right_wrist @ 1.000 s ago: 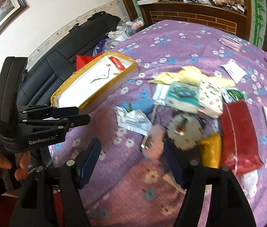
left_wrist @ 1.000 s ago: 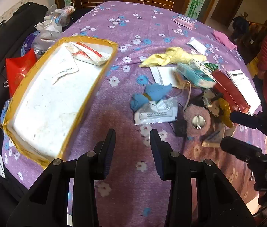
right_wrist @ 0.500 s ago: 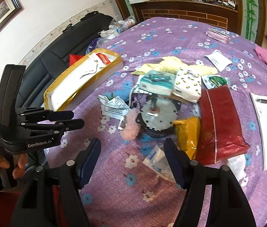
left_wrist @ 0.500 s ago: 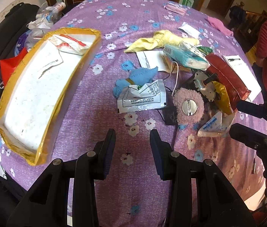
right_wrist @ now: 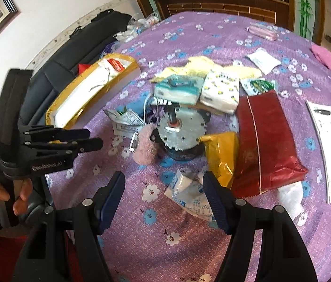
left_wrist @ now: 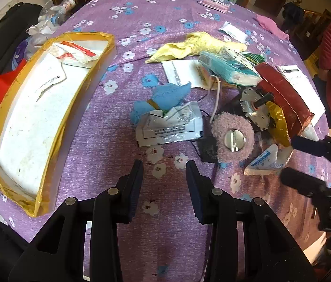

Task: Organize soft objects
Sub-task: 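Move both open tools back toward the items on the cloth, then grasp the pink fuzzy pad with left tool while right tool grasps the blue-printed sachet, then lift and carry the pink pad and blue-printed sachet over the foam tray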

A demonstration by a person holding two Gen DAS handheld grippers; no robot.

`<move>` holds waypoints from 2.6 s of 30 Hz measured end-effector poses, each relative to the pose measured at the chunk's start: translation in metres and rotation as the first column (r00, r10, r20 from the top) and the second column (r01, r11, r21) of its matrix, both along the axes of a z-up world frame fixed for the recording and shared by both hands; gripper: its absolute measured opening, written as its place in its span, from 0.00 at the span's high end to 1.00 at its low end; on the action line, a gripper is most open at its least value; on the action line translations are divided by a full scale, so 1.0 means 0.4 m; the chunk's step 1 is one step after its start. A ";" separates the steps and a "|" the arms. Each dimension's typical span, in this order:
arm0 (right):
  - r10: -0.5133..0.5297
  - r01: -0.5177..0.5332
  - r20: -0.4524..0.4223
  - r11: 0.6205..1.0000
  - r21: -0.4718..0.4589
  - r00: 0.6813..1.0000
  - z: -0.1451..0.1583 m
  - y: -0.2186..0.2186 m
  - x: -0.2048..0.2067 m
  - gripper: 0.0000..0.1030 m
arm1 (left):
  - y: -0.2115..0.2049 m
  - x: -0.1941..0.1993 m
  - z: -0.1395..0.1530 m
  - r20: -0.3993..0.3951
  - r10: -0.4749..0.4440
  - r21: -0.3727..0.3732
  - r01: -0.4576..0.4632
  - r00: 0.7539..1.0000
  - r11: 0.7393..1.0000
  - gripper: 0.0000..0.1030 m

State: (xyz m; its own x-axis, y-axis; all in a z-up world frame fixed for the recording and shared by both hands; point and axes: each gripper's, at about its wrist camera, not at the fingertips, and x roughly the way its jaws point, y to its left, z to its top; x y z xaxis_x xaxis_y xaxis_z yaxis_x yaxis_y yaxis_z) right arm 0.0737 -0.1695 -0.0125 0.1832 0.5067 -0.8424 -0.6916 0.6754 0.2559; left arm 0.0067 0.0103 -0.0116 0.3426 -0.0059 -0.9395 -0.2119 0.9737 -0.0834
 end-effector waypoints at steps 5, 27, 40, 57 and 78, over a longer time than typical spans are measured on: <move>0.024 -0.024 -0.015 0.999 -0.024 1.000 -0.027 0.009 0.006 0.33 | -0.042 0.017 0.010 0.005 -0.055 0.004 0.055 0.998 0.998 0.64; 0.108 -0.109 -0.024 0.993 -0.050 0.994 -0.046 0.002 0.006 0.33 | -0.157 0.106 -0.002 -0.015 -0.219 -0.097 0.217 0.976 0.971 0.64; 0.188 -0.190 -0.035 0.939 -0.288 0.982 -0.131 0.021 0.031 0.38 | -0.163 0.148 -0.069 -0.063 -0.224 -0.091 0.218 0.973 0.972 0.64; 0.246 -0.228 0.010 0.916 -0.330 0.969 -0.109 0.123 -0.026 0.69 | -0.155 0.099 -0.056 -0.035 -0.210 -0.112 0.205 0.977 0.972 0.77; 0.266 -0.268 -0.043 0.934 -0.235 0.963 -0.084 0.083 -0.009 0.77 | -0.047 -0.018 0.017 0.032 -0.097 -0.230 0.102 0.995 0.968 0.77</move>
